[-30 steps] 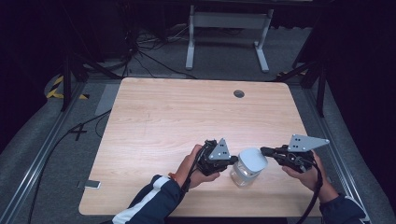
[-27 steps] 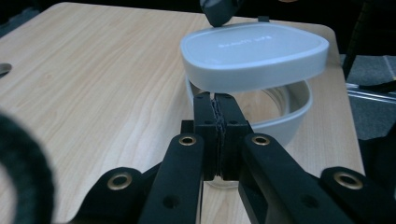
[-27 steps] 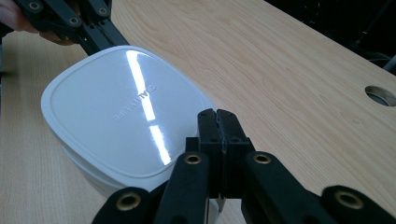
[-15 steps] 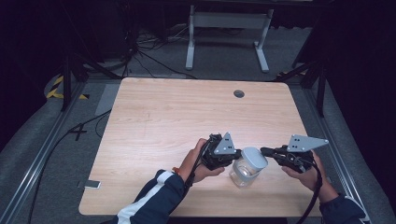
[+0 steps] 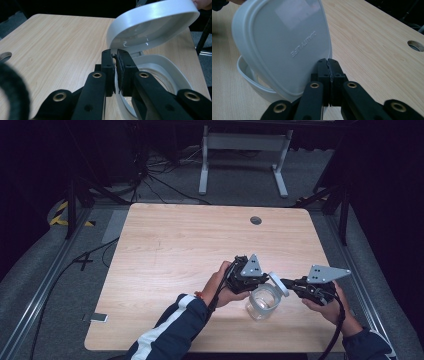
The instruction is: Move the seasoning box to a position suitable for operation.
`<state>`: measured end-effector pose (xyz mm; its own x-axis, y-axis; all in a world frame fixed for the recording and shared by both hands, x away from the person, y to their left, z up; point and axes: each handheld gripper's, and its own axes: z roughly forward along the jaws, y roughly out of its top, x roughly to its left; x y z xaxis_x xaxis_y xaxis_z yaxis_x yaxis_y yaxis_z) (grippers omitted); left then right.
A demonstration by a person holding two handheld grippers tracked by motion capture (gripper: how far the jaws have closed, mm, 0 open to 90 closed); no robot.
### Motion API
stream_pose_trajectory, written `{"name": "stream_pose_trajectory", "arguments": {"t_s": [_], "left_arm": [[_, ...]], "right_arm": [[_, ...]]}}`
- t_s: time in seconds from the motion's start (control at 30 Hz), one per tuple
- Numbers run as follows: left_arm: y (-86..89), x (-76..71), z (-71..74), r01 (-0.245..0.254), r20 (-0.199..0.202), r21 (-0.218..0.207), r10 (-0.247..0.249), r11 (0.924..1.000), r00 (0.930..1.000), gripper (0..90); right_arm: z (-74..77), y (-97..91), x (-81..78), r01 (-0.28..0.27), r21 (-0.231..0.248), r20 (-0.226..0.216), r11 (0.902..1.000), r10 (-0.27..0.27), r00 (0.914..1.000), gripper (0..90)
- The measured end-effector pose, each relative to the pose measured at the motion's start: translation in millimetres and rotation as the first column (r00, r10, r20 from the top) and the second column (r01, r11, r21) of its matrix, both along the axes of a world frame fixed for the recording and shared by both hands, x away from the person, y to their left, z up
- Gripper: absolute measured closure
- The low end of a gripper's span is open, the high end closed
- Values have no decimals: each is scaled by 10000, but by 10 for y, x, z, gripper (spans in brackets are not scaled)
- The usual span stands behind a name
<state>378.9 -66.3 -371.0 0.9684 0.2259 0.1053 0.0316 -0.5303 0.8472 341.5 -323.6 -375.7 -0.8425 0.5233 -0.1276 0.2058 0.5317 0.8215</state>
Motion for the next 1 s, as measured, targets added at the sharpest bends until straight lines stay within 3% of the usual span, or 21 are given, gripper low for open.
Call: {"name": "stream_pose_trajectory", "arguments": {"t_s": [0.23,0.67,0.7,1.0], "left_arm": [[-35,33,-5,-115,-103,-40,115,9999,9999,831],[-200,93,80,6,182,139,-8,9999,9998,821],[-218,82,64,-100,24,-2,100,9999,9999,819],[-152,107,50,-75,78,288,73,9996,9999,818]], "right_arm": [[-23,-39,8,45,-67,-99,10000,-46,9999,898],[-34,-103,-16,109,-244,-162,9996,-113,9998,897],[-37,-113,-19,130,-264,-183,9996,-135,9997,898],[-48,-153,-24,153,-328,-186,9993,-159,9997,897]]}}
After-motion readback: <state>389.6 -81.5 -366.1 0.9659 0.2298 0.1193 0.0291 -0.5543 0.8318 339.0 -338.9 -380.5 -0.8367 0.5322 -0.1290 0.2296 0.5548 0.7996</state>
